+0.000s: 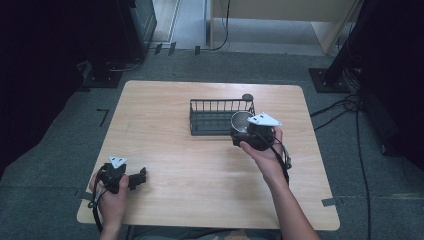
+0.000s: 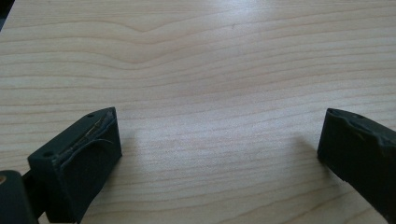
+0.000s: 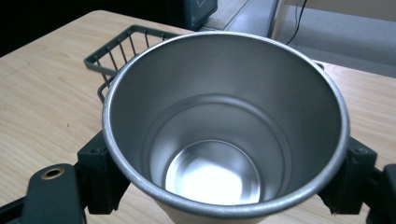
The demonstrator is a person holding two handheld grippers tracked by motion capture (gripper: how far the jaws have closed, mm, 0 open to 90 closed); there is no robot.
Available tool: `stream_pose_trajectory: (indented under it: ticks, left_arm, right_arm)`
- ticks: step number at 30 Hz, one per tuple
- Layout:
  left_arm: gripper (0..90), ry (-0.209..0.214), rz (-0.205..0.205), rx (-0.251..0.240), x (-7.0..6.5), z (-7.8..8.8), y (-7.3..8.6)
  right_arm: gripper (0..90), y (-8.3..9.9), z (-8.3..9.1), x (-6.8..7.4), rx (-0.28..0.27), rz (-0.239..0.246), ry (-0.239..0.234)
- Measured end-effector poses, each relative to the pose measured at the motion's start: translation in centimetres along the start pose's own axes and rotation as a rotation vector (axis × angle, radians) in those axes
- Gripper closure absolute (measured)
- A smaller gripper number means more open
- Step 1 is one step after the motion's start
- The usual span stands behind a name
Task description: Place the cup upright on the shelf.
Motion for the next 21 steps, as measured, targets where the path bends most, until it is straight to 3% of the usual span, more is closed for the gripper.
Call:
stream_pose_trajectory:
  ticks: [21]
  left_arm:
    - [0.0,-0.001,-0.001,0.001,0.0,0.0,0.0]
  right_arm:
    - [18.0,-4.4,-2.2,-1.2,-0.038,-0.018,0.035]
Point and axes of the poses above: each handheld gripper's, and its own axes: z roughly backward along the jaws, y roughly out of its underside, x roughly to its left, the point moved 8 cm from there along -z, roughly forward along the jaws, and after that the axes turned 9 degrees about -x, right-handed, at the moved point
